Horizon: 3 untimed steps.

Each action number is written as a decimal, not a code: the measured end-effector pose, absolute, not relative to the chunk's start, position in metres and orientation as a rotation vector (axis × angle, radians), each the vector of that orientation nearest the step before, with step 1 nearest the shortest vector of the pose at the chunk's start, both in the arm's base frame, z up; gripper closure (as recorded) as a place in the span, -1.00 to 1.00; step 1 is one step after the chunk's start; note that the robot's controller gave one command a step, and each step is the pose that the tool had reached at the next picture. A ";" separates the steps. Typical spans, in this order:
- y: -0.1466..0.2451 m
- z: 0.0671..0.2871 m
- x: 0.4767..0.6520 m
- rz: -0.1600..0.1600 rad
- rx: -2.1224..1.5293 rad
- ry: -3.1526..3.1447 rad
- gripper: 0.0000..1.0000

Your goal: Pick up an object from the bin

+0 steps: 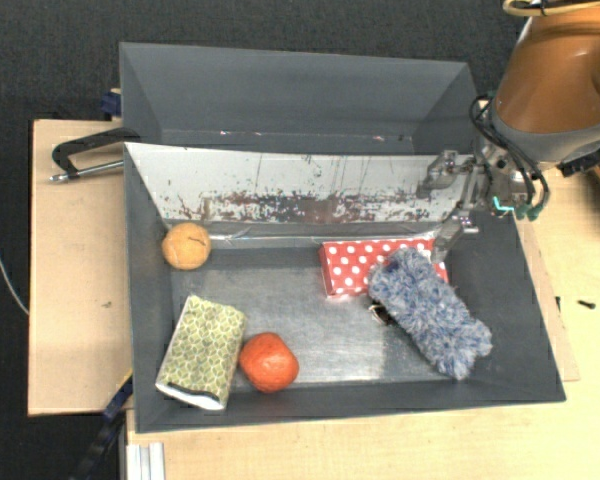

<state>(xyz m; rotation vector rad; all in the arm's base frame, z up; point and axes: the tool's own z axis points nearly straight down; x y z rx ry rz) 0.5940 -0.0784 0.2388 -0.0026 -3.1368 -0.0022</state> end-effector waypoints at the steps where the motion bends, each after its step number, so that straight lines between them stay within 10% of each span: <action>1: -0.077 0.240 0.596 0.001 0.024 -3.148 -1.00; 2: -0.062 0.169 0.594 0.000 0.333 -3.128 -1.00; 3: -0.047 0.159 0.584 -0.002 0.482 -3.105 -1.00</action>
Offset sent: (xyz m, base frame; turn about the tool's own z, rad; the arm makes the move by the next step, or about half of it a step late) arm -0.0039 0.0367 -0.1688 -0.4870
